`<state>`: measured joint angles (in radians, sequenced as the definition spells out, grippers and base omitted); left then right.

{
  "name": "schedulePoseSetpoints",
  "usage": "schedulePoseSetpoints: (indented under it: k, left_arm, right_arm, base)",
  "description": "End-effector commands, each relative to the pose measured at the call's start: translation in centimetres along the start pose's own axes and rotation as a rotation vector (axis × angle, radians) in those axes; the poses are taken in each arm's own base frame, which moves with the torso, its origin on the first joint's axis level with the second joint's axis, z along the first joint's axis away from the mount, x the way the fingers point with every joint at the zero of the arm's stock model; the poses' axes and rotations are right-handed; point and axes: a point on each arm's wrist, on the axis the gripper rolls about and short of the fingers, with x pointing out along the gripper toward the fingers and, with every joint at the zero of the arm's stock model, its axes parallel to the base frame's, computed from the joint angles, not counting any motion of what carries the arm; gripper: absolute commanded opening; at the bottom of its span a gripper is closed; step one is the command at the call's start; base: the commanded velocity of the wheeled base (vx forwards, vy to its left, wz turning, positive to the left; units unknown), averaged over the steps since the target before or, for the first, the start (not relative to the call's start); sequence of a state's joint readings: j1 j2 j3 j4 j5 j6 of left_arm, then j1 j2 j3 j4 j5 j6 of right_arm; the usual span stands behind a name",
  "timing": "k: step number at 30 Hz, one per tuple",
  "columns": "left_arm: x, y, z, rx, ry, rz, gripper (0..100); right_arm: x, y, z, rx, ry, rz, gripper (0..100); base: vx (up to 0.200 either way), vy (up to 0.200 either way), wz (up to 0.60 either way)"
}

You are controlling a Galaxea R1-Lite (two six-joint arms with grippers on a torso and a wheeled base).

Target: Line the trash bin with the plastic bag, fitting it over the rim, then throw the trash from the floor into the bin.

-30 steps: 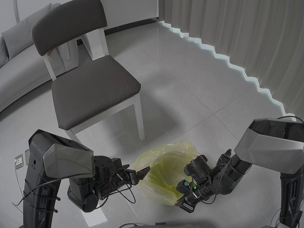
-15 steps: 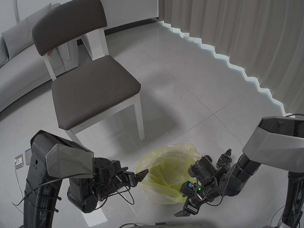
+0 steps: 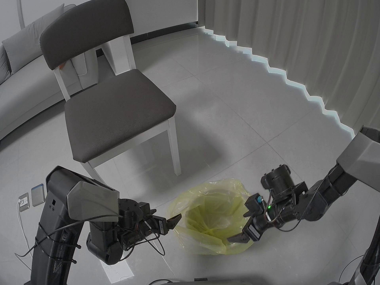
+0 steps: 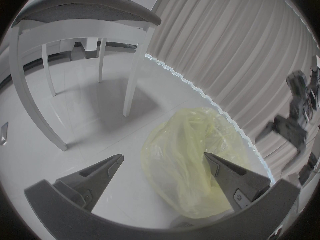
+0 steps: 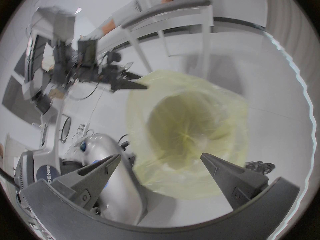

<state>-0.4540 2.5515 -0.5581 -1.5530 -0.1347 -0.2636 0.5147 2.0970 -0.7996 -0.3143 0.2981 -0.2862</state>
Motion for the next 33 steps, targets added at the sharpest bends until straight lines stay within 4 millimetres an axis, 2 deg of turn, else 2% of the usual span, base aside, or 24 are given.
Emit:
schedulePoseSetpoints:
  k: [1, 5, 13, 18, 28, 33]
  left_arm:
    - [-0.1, 1.9, -1.4, 0.072, 0.041, 0.046, 100]
    - [-0.1, 1.9, -1.5, 0.122, 0.067, 0.04, 100]
    - [2.1, 1.4, -0.2, 0.145, 0.077, 0.031, 100]
    - [2.8, 1.4, 0.6, 0.148, 0.046, 0.025, 100]
    - [2.2, 1.4, 1.8, 0.143, 0.014, 0.028, 100]
    - [3.1, 2.6, 1.5, 0.134, 0.012, 0.053, 100]
  right_arm:
    - [-0.5, -5.3, 0.6, 0.091, -0.059, -0.099, 100]
    - [-0.2, -7.7, 0.5, 0.125, -0.07, -0.136, 100]
    - [1.4, -11.6, -0.3, 0.187, -0.011, -0.163, 100]
    - [2.7, -14.1, -0.4, 0.203, 0.016, -0.181, 100]
    - [3.6, -16.1, -0.7, 0.229, 0.086, -0.174, 100]
    - [5.3, -17.8, -1.3, 0.238, 0.098, -0.201, 100]
  base:
    - [0.0, 0.0, 0.0]
    - [0.0, 0.0, 0.0]
    - [0.0, 0.0, 0.0]
    - [0.0, 0.0, 0.0]
    - [0.0, 0.0, 0.0]
    - [0.0, 0.0, 0.0]
